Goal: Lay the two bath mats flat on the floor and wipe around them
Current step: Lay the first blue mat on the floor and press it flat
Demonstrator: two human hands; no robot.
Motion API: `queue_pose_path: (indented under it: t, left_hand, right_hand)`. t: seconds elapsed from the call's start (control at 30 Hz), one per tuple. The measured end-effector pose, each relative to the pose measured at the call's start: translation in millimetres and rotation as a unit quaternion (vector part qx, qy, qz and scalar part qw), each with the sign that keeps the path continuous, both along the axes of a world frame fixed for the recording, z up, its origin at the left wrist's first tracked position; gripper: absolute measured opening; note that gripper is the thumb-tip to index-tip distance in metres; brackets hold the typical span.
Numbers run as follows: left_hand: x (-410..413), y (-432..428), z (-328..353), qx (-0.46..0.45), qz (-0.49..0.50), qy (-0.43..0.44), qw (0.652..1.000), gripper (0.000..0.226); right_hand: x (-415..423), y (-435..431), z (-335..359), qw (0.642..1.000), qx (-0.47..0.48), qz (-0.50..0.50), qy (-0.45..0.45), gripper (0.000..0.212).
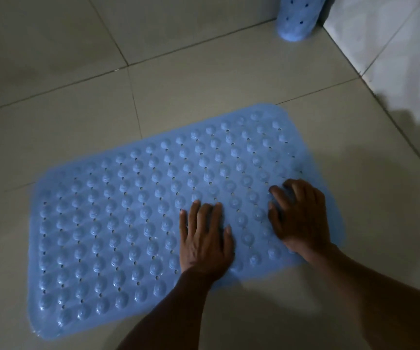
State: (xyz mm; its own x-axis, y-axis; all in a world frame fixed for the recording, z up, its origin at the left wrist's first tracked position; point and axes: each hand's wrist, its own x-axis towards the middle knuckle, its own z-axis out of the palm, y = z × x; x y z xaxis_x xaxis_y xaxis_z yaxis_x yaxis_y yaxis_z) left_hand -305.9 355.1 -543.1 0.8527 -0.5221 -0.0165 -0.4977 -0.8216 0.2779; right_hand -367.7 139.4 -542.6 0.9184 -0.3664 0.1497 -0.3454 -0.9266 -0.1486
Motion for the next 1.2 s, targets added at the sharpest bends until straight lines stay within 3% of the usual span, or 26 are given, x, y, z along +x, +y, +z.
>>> queue_pose_path:
  t: [0.67, 0.97, 1.2]
  left_hand:
    - [2, -5, -5, 0.025, -0.001, -0.012, 1.0, 0.055]
    - [1, -2, 0, -0.008, -0.005, 0.009, 1.0, 0.053]
    - [-8, 24, -4, -0.055, -0.029, 0.012, 0.998, 0.056]
  right_hand:
    - [6, -7, -6, 1.0, -0.004, 0.009, 0.01, 0.033]
    - [6, -1, -1, 0.999, -0.019, -0.01, 0.036, 0.047]
    - [0, 24, 2, 0.999, -0.031, 0.021, -0.009, 0.049]
